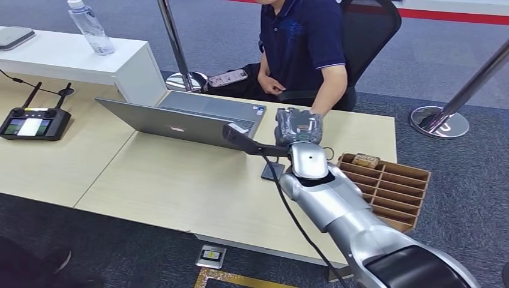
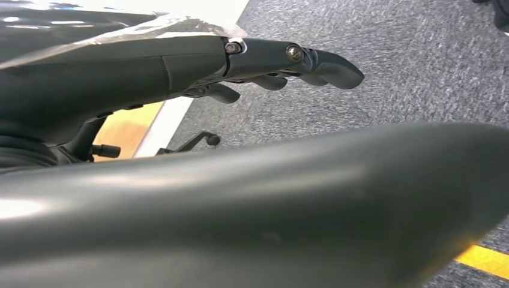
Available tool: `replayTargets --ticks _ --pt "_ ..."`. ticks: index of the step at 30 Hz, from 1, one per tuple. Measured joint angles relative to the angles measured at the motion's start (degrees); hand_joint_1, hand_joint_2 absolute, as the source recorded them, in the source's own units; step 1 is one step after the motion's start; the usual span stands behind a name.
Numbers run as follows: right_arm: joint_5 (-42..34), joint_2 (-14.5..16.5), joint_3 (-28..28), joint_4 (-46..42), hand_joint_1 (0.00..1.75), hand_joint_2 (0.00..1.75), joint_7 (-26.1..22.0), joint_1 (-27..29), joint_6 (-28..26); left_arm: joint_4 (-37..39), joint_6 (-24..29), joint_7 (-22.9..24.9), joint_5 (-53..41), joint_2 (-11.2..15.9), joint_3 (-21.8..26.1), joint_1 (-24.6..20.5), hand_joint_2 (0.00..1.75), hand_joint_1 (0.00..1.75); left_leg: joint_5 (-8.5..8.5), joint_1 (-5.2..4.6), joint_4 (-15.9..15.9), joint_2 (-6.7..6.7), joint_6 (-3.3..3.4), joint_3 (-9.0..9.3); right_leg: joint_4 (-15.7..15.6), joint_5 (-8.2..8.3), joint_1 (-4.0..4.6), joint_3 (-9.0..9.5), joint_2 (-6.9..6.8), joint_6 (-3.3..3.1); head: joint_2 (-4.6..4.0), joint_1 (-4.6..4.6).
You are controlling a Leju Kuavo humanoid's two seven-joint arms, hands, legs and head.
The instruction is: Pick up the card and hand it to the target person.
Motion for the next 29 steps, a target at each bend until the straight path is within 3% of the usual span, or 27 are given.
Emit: replayTargets --ticks 2,13,19,23,29 --pt "-0.61 0.23 -0.01 1.14 0.0 0.0 -0.66 -0.08 0.31 0.0 -0.12 0.09 -0.07 -0.01 -0.03 -0.05 0.0 0.0 0.0 0.0 0.0 0.0 0.0 0.0 0.0 0.0 0.0 0.0 0.0 0.0 0.0 0.0" --pt "-1.1 0.59 -0.01 4.9 0.0 0.0 -1.24 -0.11 -0.25 0.0 -0.19 0.41 -0.15 -0.02 -0.46 -0.25 0.0 0.0 0.0 0.0 0.0 0.0 0.0 0.0 0.0 0.0 0.0 -0.01 0.0 0.0 0.0 0.0" --pt "0.71 -0.26 -0.15 3.67 0.0 0.0 -0.63 0.9 -6.93 0.0 -0.17 0.1 0.7 -0.02 -0.44 -0.19 0.0 0.0 0.0 0.0 0.01 0.0 0.0 0.0 -0.02 0.0 0.0 -0.03 0.0 0.0 0.0 -0.01" --pt "2.84 -3.45 -1.58 -4.49 0.0 0.0 -0.27 5.31 -10.7 0.0 -0.03 -0.81 1.94 -0.01 -0.4 0.31 0.0 0.0 -0.01 0.0 0.02 -0.01 0.01 -0.01 -0.08 0.0 0.0 -0.01 0.0 0.0 0.0 -0.01" --pt "10.88 -10.52 -8.29 -25.13 0.0 0.0 1.66 18.46 -19.38 0.0 0.5 -2.57 3.9 0.1 -0.24 1.49 0.0 0.0 -0.1 0.0 0.02 -0.1 0.13 -0.04 -0.23 -0.01 0.0 0.04 0.0 0.03 0.0 0.0"
